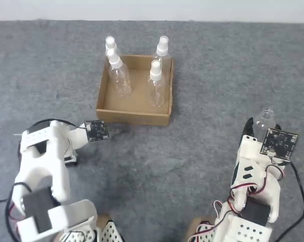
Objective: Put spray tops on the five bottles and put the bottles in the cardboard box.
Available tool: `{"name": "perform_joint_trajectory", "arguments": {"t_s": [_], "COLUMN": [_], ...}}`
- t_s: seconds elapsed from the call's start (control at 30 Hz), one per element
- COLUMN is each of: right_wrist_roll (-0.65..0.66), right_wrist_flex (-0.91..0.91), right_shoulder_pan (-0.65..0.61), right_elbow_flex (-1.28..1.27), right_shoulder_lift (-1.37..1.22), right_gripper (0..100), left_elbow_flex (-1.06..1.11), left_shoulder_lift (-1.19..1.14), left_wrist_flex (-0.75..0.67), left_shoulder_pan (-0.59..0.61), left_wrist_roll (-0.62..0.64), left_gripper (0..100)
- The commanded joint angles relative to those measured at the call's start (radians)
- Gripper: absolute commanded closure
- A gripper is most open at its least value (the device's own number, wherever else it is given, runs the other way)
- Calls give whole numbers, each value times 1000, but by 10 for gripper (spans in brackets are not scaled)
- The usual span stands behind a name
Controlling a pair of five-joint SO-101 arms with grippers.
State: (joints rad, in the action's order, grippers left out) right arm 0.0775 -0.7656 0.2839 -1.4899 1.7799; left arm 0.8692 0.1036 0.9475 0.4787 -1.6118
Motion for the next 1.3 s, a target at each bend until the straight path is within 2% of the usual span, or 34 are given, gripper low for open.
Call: {"name": "perform_joint_trajectory", "arguments": {"t_s": [0.0,0.27,0.33,0.53,0.67,1.0,1.13,1.27], "right_wrist_roll": [25,25,25,25,25,25,25,25], "right_wrist_flex": [25,25,25,25,25,19,18,16], "right_shoulder_pan": [-8,-8,-8,-8,-8,-12,-73,-91], "right_elbow_flex": [14,14,14,14,14,18,17,14], "right_shoulder_lift": [18,18,18,18,18,18,18,18], "right_gripper": [979,979,979,979,979,982,982,982], "left_elbow_flex": [-93,-97,-125,-289,-377,-432,-507,-582], "left_shoulder_lift": [-58,-58,-58,-61,-68,-57,-57,-57], "left_wrist_flex": [-12,14,80,397,539,704,804,806], "left_shoulder_pan": [-9,-9,-9,-9,-9,-9,-9,-2], "left_wrist_roll": [75,190,215,338,420,430,433,496], "left_gripper": [914,970,970,970,970,976,988,988]}}
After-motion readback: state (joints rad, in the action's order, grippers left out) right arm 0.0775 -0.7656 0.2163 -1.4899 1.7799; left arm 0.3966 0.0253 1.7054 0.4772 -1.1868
